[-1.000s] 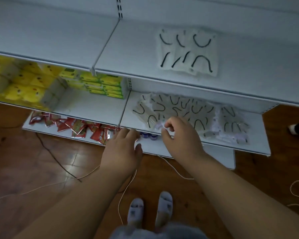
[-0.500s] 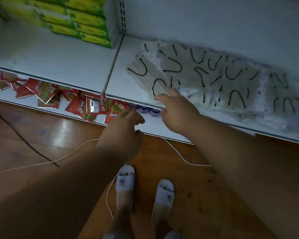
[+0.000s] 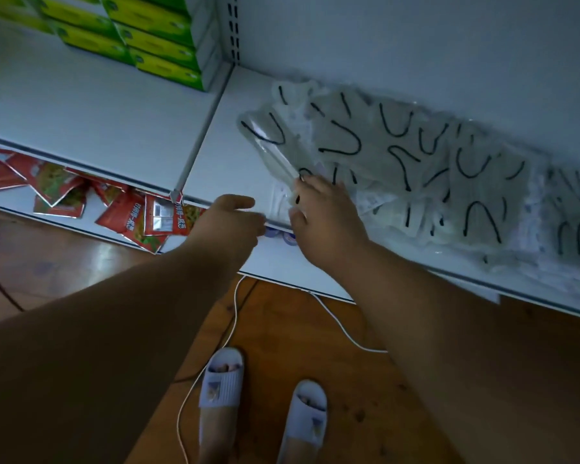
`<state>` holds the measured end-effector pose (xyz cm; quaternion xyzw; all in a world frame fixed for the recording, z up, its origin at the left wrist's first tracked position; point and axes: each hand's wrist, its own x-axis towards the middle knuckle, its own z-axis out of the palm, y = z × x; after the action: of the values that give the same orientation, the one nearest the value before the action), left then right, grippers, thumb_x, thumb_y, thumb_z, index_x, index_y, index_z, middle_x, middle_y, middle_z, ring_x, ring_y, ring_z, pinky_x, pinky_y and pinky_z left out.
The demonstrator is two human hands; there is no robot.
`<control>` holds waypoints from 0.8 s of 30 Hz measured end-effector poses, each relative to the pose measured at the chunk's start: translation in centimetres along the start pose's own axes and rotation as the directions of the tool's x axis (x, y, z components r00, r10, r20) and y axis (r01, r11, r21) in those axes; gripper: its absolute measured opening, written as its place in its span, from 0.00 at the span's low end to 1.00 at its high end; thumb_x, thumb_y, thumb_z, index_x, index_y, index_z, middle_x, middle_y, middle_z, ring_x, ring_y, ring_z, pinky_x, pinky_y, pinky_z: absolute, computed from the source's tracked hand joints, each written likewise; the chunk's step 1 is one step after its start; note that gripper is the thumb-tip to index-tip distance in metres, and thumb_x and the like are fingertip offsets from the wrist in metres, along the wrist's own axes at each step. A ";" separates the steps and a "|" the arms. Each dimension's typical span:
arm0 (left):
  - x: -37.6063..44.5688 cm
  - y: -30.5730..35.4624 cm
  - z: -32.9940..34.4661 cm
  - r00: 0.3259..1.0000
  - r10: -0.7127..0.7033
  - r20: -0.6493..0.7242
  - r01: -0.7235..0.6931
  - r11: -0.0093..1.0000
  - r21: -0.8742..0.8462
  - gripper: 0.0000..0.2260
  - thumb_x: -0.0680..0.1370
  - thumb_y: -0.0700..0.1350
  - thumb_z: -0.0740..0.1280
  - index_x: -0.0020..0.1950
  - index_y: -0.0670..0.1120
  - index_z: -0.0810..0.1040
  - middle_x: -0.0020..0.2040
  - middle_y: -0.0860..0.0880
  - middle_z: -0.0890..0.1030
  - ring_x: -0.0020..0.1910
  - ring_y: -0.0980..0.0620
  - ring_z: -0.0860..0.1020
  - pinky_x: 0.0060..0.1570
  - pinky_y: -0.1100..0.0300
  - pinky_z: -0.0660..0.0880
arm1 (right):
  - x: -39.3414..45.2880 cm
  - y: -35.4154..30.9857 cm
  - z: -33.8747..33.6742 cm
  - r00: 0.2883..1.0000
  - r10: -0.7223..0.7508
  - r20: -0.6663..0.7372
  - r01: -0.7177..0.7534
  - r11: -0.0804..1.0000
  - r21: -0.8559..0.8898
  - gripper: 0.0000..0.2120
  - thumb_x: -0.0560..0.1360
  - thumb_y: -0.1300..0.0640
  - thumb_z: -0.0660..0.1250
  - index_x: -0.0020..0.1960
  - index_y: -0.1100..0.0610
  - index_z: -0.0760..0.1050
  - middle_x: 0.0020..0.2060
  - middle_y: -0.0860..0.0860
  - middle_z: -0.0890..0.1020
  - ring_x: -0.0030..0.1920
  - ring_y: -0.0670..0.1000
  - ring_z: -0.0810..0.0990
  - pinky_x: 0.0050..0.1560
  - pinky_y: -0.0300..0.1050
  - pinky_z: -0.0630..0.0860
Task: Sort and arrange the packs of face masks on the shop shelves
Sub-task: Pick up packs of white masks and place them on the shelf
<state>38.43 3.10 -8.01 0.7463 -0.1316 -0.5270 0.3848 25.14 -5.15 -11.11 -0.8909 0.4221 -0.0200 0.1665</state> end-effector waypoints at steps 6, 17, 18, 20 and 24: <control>0.9 2.1 0.7 0.984 -0.125 0.124 0.163 0.912 -0.375 0.14 0.79 0.49 0.70 0.56 0.39 0.79 0.49 0.43 0.85 0.43 0.51 0.86 0.47 0.59 0.82 | -3.2 -2.2 -2.4 0.998 -0.038 0.054 0.002 0.828 0.560 0.13 0.82 0.58 0.57 0.64 0.55 0.74 0.57 0.52 0.81 0.57 0.50 0.77 0.57 0.48 0.76; 1.0 2.4 3.3 0.990 -0.131 0.053 0.132 0.991 -0.016 0.17 0.83 0.35 0.58 0.71 0.32 0.70 0.63 0.34 0.76 0.38 0.48 0.74 0.26 0.75 0.68 | 1.2 6.1 -3.5 0.971 0.233 0.053 -0.225 0.967 -0.119 0.15 0.80 0.59 0.59 0.64 0.59 0.74 0.69 0.57 0.72 0.67 0.60 0.71 0.66 0.52 0.68; 0.8 2.4 3.4 0.993 -0.111 0.040 0.112 0.993 -0.034 0.16 0.83 0.36 0.58 0.71 0.34 0.70 0.65 0.34 0.75 0.45 0.44 0.76 0.32 0.73 0.70 | 1.0 5.8 -3.7 0.975 0.218 -0.041 -0.221 0.972 -0.075 0.15 0.80 0.59 0.58 0.63 0.60 0.75 0.66 0.57 0.76 0.64 0.60 0.74 0.64 0.53 0.70; 0.3 2.7 3.6 0.996 -0.075 0.040 0.076 0.997 -0.022 0.15 0.84 0.41 0.60 0.71 0.40 0.71 0.63 0.38 0.77 0.54 0.42 0.77 0.47 0.62 0.74 | 0.2 4.6 -4.2 0.959 0.214 -0.188 -0.203 0.976 0.075 0.15 0.80 0.59 0.57 0.63 0.60 0.76 0.60 0.56 0.79 0.60 0.57 0.77 0.61 0.53 0.72; -0.8 3.5 4.5 0.996 -0.067 0.066 0.078 0.980 -0.183 0.14 0.84 0.53 0.61 0.61 0.45 0.77 0.55 0.43 0.82 0.52 0.44 0.81 0.51 0.48 0.80 | -1.1 -0.1 -5.1 0.949 0.314 0.037 -0.260 0.707 0.658 0.12 0.83 0.55 0.58 0.65 0.53 0.74 0.59 0.49 0.80 0.57 0.48 0.78 0.56 0.46 0.76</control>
<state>34.82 -0.73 -5.67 0.6955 -0.0657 -0.5726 0.4291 23.58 -5.68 -6.15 -0.6977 0.5275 -0.1746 0.4522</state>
